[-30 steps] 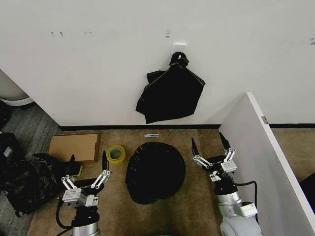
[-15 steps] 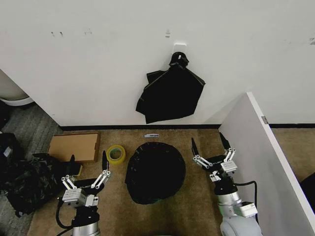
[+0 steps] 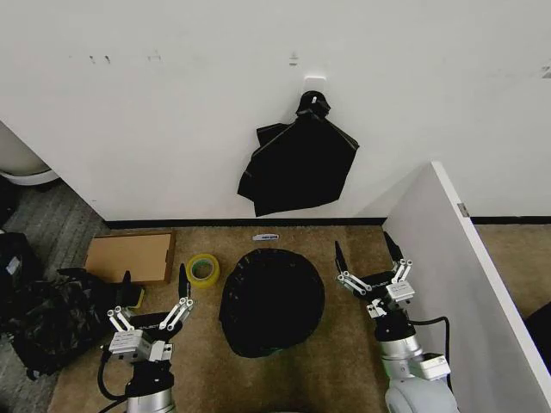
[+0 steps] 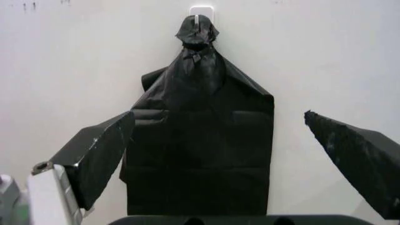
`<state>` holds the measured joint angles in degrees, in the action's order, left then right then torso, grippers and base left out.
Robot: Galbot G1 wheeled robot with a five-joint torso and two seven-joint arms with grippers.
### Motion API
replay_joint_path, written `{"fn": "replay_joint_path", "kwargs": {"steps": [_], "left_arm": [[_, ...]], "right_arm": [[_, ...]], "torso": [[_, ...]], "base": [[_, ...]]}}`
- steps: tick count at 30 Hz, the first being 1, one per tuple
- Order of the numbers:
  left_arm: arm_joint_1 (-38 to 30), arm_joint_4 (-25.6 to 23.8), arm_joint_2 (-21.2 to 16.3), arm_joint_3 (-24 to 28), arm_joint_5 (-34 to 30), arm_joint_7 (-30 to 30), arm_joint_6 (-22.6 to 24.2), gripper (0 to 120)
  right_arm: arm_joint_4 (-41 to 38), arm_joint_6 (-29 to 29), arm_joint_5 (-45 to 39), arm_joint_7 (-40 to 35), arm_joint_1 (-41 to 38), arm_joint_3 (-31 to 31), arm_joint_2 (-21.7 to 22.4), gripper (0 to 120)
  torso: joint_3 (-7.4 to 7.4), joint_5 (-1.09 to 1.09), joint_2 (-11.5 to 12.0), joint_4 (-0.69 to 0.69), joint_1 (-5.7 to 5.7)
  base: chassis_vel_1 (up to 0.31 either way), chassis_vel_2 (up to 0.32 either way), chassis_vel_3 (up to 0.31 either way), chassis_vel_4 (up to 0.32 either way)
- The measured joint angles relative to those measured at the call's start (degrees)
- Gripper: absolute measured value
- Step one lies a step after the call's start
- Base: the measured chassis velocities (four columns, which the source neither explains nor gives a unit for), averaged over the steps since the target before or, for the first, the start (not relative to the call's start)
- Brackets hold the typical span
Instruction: Place the garbage bag over the trash bin.
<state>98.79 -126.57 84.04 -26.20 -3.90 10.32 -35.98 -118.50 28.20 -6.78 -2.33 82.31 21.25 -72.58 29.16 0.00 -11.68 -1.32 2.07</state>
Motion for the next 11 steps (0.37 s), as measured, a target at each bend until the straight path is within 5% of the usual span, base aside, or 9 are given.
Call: {"fn": "replay_joint_path", "kwargs": {"steps": [11], "left_arm": [[0.0, 0.0, 0.0, 0.0, 0.0, 0.0, 0.0, 100]], "right_arm": [[0.0, 0.0, 0.0, 0.0, 0.0, 0.0, 0.0, 100]], "torso": [[-0.01, 0.00, 0.0, 0.00, 0.00]], "base": [[0.000, 0.000, 0.000, 0.000]]}}
